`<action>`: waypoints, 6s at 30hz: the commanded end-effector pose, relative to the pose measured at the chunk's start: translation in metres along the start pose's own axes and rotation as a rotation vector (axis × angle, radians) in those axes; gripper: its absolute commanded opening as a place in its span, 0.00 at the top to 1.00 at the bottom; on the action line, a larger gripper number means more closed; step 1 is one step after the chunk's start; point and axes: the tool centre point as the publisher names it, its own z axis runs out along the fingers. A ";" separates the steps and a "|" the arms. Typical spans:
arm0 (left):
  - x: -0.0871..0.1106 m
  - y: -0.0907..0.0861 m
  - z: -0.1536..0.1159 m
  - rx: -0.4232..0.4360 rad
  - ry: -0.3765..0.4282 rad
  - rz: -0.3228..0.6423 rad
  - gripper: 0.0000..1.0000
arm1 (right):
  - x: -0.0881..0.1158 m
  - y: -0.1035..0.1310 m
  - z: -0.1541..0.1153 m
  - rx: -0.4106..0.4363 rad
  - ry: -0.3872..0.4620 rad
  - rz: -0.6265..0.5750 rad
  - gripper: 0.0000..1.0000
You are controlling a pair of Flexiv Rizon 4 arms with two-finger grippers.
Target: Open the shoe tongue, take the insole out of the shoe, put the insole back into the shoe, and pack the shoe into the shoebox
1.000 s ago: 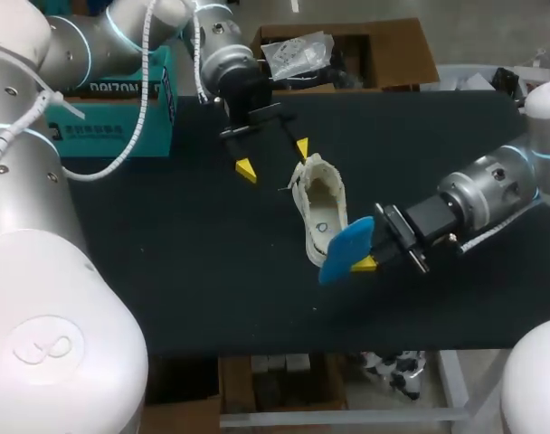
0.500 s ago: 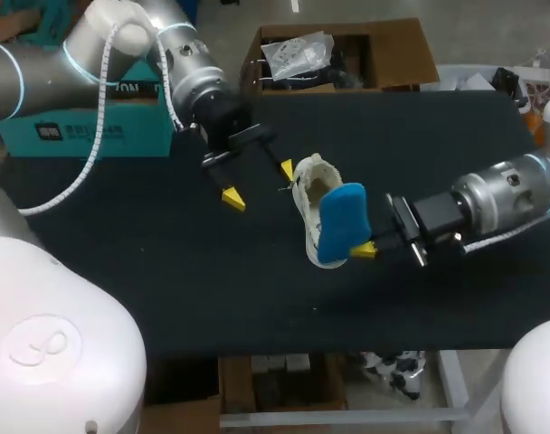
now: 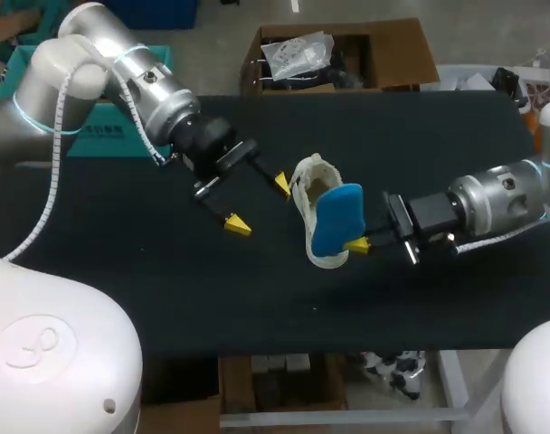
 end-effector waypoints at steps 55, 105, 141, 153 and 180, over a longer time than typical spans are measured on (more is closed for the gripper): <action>-0.078 0.065 0.042 -0.038 -0.622 0.055 0.00 | 0.069 0.069 -0.012 -0.120 0.243 -0.228 1.00; -0.102 0.104 0.040 -0.100 -0.561 0.140 1.00 | 0.089 0.084 -0.013 -0.096 0.292 -0.239 1.00; -0.107 0.098 0.034 -0.149 -0.528 0.229 1.00 | 0.081 0.066 -0.005 -0.116 0.187 -0.202 0.00; -0.107 0.098 0.034 -0.149 -0.528 0.229 1.00 | 0.077 0.059 -0.017 -0.161 0.178 -0.216 0.00; -0.119 0.110 0.027 -0.190 -0.469 0.352 1.00 | 0.075 0.064 -0.006 -0.260 0.321 -0.242 0.64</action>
